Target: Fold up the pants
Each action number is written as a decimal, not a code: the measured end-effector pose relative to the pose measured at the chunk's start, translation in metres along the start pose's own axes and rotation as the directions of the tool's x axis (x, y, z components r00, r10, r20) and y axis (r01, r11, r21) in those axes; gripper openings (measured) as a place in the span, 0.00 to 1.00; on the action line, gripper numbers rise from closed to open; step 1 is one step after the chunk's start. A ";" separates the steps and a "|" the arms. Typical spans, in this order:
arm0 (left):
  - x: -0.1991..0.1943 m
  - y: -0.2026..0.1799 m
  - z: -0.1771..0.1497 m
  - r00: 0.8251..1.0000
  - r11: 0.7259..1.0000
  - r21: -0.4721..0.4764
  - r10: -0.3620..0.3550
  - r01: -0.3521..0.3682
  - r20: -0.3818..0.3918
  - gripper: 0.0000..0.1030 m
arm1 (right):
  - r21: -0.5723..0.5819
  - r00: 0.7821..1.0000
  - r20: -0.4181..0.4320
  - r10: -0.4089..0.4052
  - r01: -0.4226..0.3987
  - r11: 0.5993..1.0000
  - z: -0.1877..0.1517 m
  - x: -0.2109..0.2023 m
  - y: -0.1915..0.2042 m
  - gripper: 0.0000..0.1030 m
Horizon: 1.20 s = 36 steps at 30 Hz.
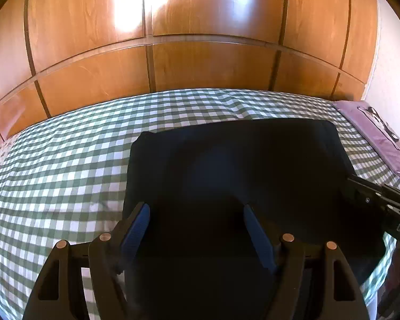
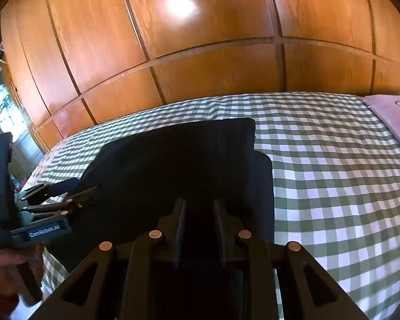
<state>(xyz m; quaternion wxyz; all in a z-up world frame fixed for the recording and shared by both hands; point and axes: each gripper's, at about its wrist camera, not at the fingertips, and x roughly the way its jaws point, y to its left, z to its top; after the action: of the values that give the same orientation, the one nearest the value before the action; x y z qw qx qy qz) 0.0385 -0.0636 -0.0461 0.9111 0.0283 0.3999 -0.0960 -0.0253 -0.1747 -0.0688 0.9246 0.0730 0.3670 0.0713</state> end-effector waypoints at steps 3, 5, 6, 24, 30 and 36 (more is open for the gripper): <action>-0.008 0.005 -0.006 1.000 1.000 -0.018 -0.004 0.004 -0.004 0.72 | 0.004 1.000 0.001 0.004 -0.004 1.000 0.000 -0.003 -0.001 0.22; -0.013 0.010 -0.009 1.000 0.999 -0.042 -0.008 0.007 -0.011 0.72 | 0.016 1.000 -0.008 0.010 -0.010 1.000 -0.001 -0.006 -0.002 0.22; -0.014 0.013 -0.010 1.000 0.999 -0.050 -0.007 0.006 -0.016 0.72 | 0.021 1.000 -0.010 0.013 -0.013 1.000 -0.002 -0.008 -0.003 0.22; -0.028 0.034 -0.031 0.993 0.980 -0.184 -0.092 0.077 -0.075 0.73 | 0.003 1.000 -0.026 0.007 -0.007 1.000 -0.006 -0.026 0.006 0.38; -0.032 0.032 -0.035 0.991 0.979 -0.186 -0.105 0.088 -0.081 0.73 | 0.029 0.999 -0.029 -0.022 0.023 0.999 -0.008 -0.029 -0.002 0.51; -0.036 0.030 -0.036 0.990 0.981 -0.170 -0.109 0.093 -0.085 0.73 | 0.074 0.999 -0.052 -0.013 0.017 0.997 -0.012 -0.026 -0.008 0.56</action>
<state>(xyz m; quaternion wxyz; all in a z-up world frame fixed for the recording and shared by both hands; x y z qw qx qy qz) -0.0049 -0.0242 -0.0448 0.8843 -0.0631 0.4500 -0.1072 -0.0516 -0.1860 -0.0618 0.9119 0.1025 0.3938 0.0527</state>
